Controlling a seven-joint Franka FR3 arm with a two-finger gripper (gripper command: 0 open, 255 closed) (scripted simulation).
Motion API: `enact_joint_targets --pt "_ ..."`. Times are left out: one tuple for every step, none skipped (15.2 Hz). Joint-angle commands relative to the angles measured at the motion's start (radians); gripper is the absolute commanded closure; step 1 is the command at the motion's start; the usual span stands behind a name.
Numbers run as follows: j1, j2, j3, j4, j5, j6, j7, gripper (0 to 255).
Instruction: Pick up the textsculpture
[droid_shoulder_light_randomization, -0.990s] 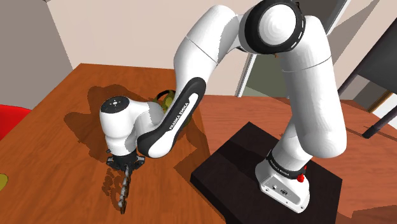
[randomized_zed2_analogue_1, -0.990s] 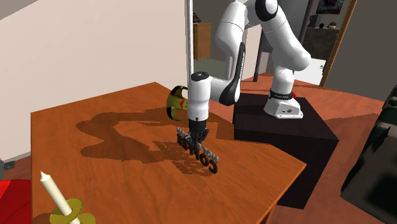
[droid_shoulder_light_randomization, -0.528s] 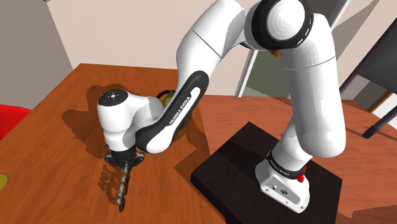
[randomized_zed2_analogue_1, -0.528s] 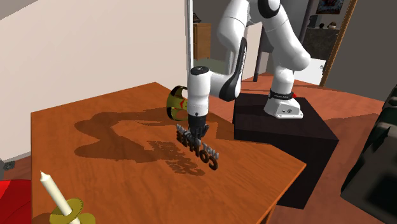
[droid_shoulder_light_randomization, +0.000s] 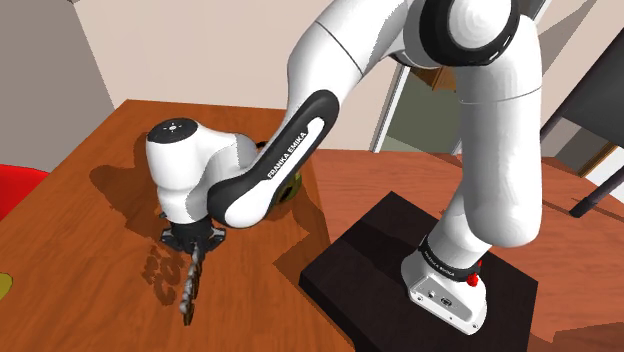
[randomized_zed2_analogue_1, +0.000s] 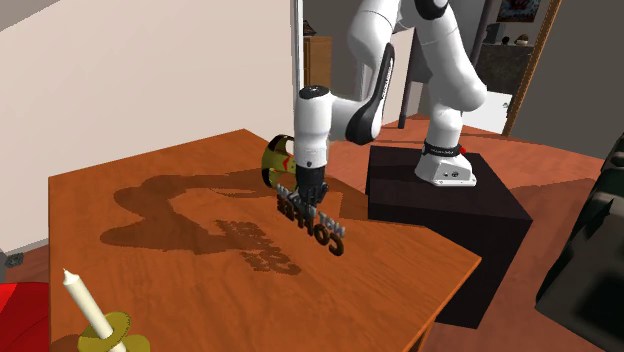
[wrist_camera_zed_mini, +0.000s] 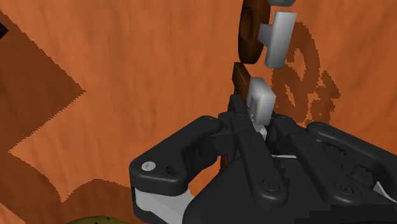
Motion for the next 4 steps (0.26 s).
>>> enact_joint_targets --pt "-0.01 -0.021 0.015 -0.001 0.018 -0.018 -0.011 255" --pt "-0.015 -0.031 0.022 -0.001 0.027 -0.027 -0.016 255" --pt "-0.016 -0.033 0.023 -0.001 0.028 -0.028 -0.017 255" --pt "-0.016 -0.033 0.023 -0.001 0.028 -0.028 -0.017 255"
